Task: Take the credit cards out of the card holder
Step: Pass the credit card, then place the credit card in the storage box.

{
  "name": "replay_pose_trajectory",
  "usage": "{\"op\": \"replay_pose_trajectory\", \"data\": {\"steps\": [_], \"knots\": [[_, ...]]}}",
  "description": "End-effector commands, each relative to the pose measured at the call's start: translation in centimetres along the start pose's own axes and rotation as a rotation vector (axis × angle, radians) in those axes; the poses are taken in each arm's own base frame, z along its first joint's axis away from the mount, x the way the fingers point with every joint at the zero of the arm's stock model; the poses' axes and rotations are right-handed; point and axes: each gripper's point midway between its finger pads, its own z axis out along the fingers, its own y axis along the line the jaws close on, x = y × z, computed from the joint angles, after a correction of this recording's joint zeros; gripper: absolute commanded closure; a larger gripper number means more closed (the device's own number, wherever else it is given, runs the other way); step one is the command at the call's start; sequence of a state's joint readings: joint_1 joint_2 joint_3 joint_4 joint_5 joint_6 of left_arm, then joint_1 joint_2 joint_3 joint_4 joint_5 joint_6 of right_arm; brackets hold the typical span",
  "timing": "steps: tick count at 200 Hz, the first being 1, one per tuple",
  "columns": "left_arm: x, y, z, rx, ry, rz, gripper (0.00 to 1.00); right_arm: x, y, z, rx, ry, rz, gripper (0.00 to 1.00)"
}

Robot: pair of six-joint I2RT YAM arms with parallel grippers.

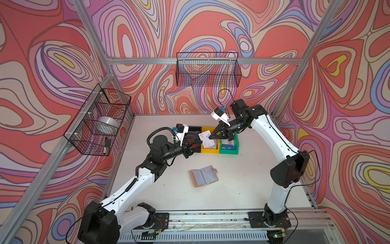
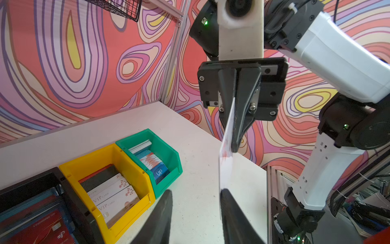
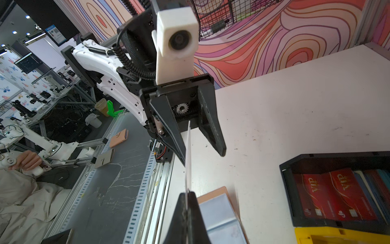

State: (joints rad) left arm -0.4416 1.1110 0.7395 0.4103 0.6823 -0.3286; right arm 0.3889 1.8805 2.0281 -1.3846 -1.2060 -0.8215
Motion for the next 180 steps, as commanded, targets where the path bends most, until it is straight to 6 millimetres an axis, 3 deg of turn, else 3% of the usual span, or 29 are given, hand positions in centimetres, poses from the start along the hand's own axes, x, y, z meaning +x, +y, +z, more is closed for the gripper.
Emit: {"op": "replay_pose_trajectory", "data": {"steps": [1, 28, 75, 137, 180], "knots": [[-0.2, 0.4, -0.6, -0.054, 0.017, 0.029, 0.59, 0.4, 0.1, -0.1, 0.04, 0.064, 0.03, 1.0], [0.8, 1.2, -1.3, -0.121, 0.058, 0.035, 0.59, 2.0, -2.1, -0.9, 0.178, 0.201, 0.102, 1.0], [2.1, 2.9, -2.5, -0.252, 0.159, 0.059, 0.59, 6.3, -8.7, -2.6, 0.459, 0.478, 0.243, 1.0], [3.1, 4.0, -1.7, -0.238, 0.207, 0.045, 0.6, 12.5, -15.1, -1.0, 0.576, 0.772, 0.206, 1.0], [2.8, 4.3, -1.8, -0.229, 0.188, 0.031, 0.6, 12.9, -18.0, -0.5, 0.623, 0.809, 0.067, 1.0]]}}
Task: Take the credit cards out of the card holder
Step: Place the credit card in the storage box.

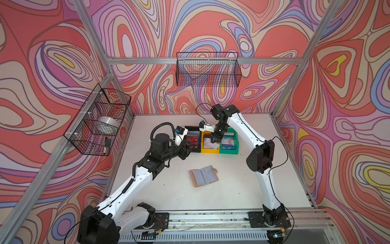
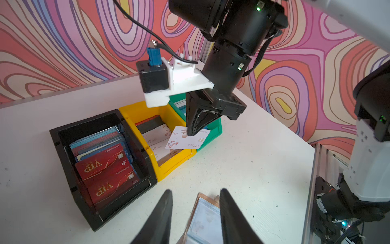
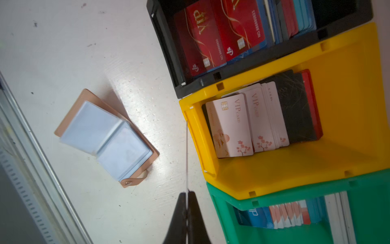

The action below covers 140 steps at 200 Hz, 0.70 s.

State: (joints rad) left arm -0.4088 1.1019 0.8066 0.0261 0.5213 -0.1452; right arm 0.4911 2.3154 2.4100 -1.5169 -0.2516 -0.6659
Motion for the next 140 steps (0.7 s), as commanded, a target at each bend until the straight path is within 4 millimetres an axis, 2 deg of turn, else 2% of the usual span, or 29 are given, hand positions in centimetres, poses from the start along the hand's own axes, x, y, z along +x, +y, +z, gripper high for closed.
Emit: {"op": "replay_pose_trajectory", "data": {"steps": [1, 31, 78, 140], "knots": [[-0.9, -0.2, -0.4, 0.016, -0.019, 0.019, 0.6, -0.6, -2.3, -0.4, 0.125, -0.011, -0.084, 1.0], [-1.1, 0.3, -0.7, -0.002, -0.024, 0.013, 0.6, -0.9, -3.7, 0.1, 0.179, 0.0, -0.158, 1.0], [-1.2, 0.7, -1.0, -0.023, -0.03, 0.002, 0.6, -1.8, -4.5, 1.3, 0.18, -0.003, -0.251, 1.0], [-1.3, 1.2, -1.6, -0.057, -0.045, -0.006, 0.6, -0.4, -4.4, 3.2, 0.141, 0.062, -0.314, 1.0]]}}
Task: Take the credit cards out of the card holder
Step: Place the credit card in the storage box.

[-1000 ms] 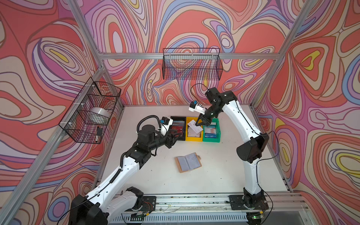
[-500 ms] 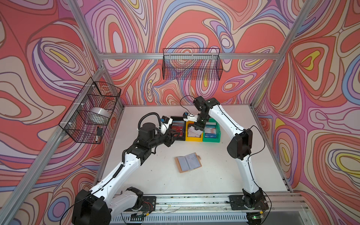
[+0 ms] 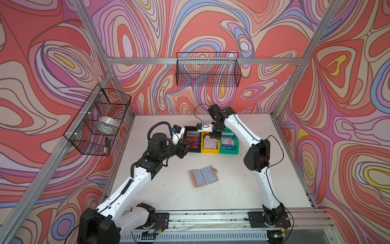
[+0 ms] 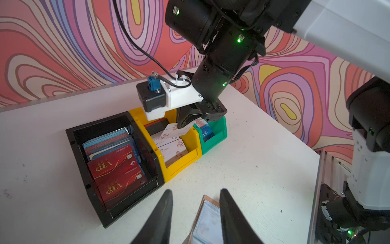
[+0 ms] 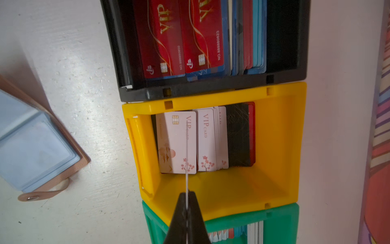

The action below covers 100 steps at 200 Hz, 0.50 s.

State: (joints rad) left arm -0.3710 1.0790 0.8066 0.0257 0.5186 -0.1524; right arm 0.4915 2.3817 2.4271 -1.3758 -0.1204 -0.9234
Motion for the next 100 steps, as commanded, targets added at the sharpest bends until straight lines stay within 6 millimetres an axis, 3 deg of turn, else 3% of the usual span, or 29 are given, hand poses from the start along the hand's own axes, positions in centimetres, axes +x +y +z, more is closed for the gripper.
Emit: {"op": "replay_pose_trajectory", "data": {"steps": [1, 68, 100], "knots": [[-0.4, 0.3, -0.7, -0.025, -0.015, 0.001, 0.6, 0.5, 0.3, 0.9, -0.018, 0.026, -0.044, 1.0], [-0.2, 0.4, -1.2, -0.038, -0.017, -0.009, 0.6, 1.6, 1.0, 2.8, -0.057, 0.06, -0.1, 1.0], [-0.4, 0.5, -1.3, -0.045, -0.022, -0.004, 0.59, 1.0, 1.2, 2.9, -0.071, 0.032, -0.11, 1.0]]}}
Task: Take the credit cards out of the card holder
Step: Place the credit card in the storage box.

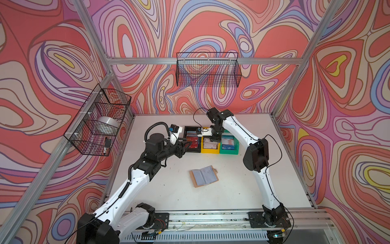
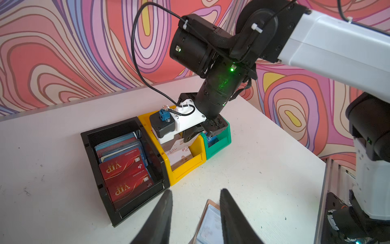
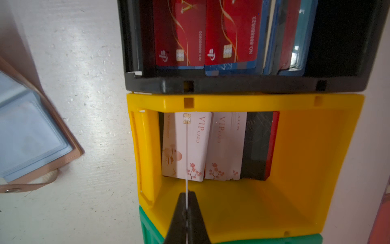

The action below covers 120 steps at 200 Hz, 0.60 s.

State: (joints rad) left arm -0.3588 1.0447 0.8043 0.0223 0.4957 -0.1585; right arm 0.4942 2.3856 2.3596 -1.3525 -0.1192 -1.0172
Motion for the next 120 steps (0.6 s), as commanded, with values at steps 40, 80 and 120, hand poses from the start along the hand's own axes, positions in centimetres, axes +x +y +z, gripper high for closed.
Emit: {"op": "replay_pose_trajectory", "data": {"steps": [40, 80, 120], "knots": [[0.6, 0.3, -0.5, -0.019, 0.015, -0.01, 0.59, 0.4, 1.3, 2.1, -0.06, 0.03, -0.043, 1.0], [0.7, 0.4, -0.8, -0.025, 0.014, -0.008, 0.59, 0.5, 2.0, 3.1, -0.08, 0.045, -0.054, 1.0], [0.7, 0.6, -1.0, -0.034, 0.011, -0.008, 0.59, 0.5, 2.3, 3.6, -0.092, 0.051, -0.06, 1.0]]}}
